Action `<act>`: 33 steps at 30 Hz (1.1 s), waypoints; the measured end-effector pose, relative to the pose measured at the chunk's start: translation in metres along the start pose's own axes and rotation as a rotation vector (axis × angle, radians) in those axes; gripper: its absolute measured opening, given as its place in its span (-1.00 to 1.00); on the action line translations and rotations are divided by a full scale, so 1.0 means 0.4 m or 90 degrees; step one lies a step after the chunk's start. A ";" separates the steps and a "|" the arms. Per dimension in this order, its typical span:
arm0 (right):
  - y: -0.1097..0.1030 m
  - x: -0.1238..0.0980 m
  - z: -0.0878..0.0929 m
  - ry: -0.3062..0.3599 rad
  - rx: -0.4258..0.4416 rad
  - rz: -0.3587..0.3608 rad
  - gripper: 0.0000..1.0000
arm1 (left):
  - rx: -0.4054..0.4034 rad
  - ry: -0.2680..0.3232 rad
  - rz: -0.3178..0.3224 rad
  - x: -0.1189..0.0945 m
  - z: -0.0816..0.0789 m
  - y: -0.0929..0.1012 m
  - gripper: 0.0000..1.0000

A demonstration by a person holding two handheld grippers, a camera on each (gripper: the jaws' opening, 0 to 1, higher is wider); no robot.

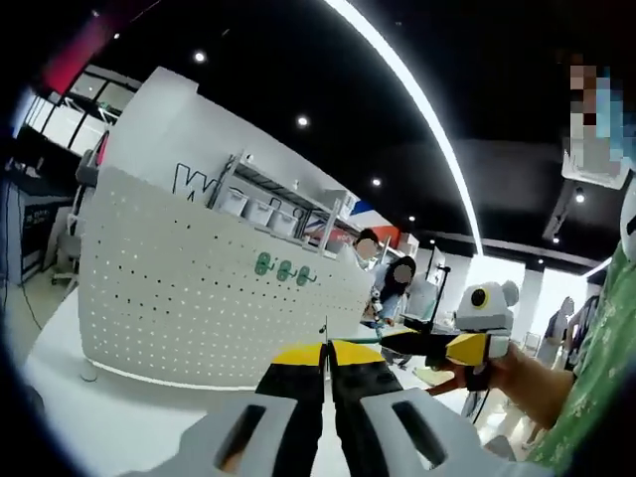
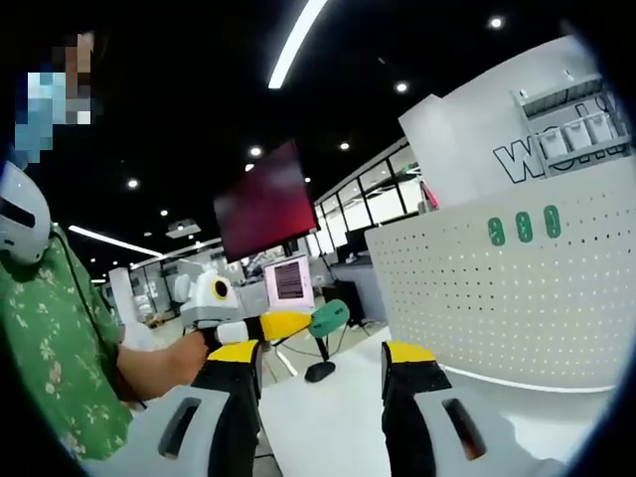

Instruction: Insert the hook assembly into the mounting plate slot until the hook locks in place.

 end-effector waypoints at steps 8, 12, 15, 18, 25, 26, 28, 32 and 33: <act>-0.004 0.007 -0.016 0.037 0.056 -0.012 -0.22 | 0.119 0.022 -0.007 0.008 -0.018 0.042 -0.97; -0.004 0.010 -0.022 0.048 0.066 -0.012 -0.26 | 0.161 0.039 -0.017 0.012 -0.024 0.052 -0.97; -0.005 0.012 -0.025 0.054 0.076 -0.009 -0.32 | 0.187 0.052 -0.027 0.014 -0.028 0.058 -0.97; -0.004 0.015 -0.026 0.057 0.082 -0.003 -0.36 | 0.207 0.058 -0.030 0.019 -0.029 0.067 -0.97; -0.009 0.026 -0.031 0.076 0.116 0.014 -0.53 | 0.254 0.084 -0.051 0.028 -0.030 0.088 -0.97; -0.010 0.028 -0.034 0.084 0.128 0.017 -0.56 | 0.254 0.087 -0.052 0.028 -0.030 0.090 -0.97; -0.009 0.032 -0.035 0.088 0.131 0.024 -0.60 | 0.257 0.091 -0.052 0.030 -0.030 0.093 -0.97; -0.013 0.041 -0.032 0.082 0.131 0.027 -0.62 | 0.263 0.099 -0.051 0.032 -0.033 0.099 -0.97; -0.013 0.042 -0.031 0.082 0.133 0.028 -0.64 | 0.266 0.102 -0.053 0.032 -0.034 0.099 -0.97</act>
Point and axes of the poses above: the point that each gripper's makers call its tool centre point, and the gripper's own axes: x roughly forward along the fingers, y roughly to its right, z roughly out of its underside, the point moved 10 cm from there along -x, roughly backward along the fingers, and after that the axes turned 3 degrees about y, right-handed, at the moved point
